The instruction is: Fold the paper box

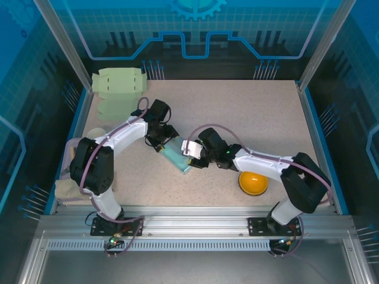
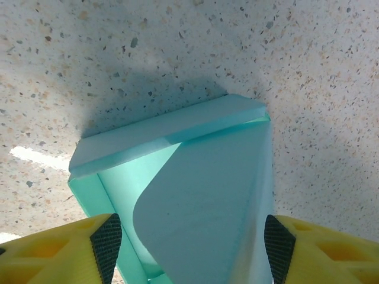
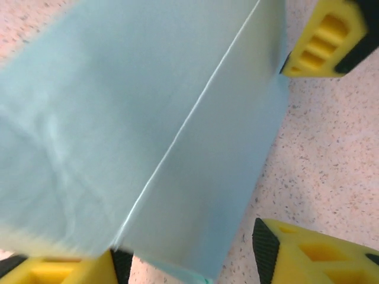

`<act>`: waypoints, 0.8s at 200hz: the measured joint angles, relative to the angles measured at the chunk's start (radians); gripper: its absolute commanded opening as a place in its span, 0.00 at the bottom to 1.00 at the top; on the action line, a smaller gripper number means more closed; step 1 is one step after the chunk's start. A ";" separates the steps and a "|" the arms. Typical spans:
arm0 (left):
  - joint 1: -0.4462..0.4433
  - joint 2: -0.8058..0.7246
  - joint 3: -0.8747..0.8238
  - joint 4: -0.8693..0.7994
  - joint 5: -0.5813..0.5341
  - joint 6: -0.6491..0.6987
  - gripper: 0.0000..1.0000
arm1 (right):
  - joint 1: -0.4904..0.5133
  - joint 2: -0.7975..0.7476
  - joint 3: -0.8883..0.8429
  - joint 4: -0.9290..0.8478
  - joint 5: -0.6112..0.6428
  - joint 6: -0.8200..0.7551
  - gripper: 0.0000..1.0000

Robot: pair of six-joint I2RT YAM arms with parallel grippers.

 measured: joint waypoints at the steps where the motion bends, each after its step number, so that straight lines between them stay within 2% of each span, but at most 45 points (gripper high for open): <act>1: 0.000 0.000 0.000 0.000 0.000 0.000 0.70 | 0.000 -0.003 0.000 -0.002 0.000 0.003 0.66; 23: 0.000 -0.008 0.000 -0.010 -0.015 0.002 0.71 | 0.000 -0.099 -0.028 -0.045 -0.002 0.050 0.67; 40: 0.000 -0.010 0.000 -0.013 -0.022 0.004 0.71 | 0.000 -0.159 -0.050 -0.079 0.013 0.099 0.74; 80: 0.000 -0.013 0.000 -0.013 -0.030 0.003 0.71 | -0.017 -0.186 0.039 -0.188 0.031 0.340 0.76; 106: 0.000 -0.024 -0.011 -0.012 -0.040 0.003 0.71 | -0.025 -0.114 0.195 -0.234 0.078 0.533 0.75; 126: 0.000 -0.032 -0.022 -0.013 -0.046 0.004 0.71 | -0.026 0.000 0.303 -0.271 0.132 0.679 0.75; 160: 0.000 -0.045 -0.048 -0.012 -0.056 0.004 0.71 | 0.002 0.202 0.364 -0.354 0.198 0.850 0.76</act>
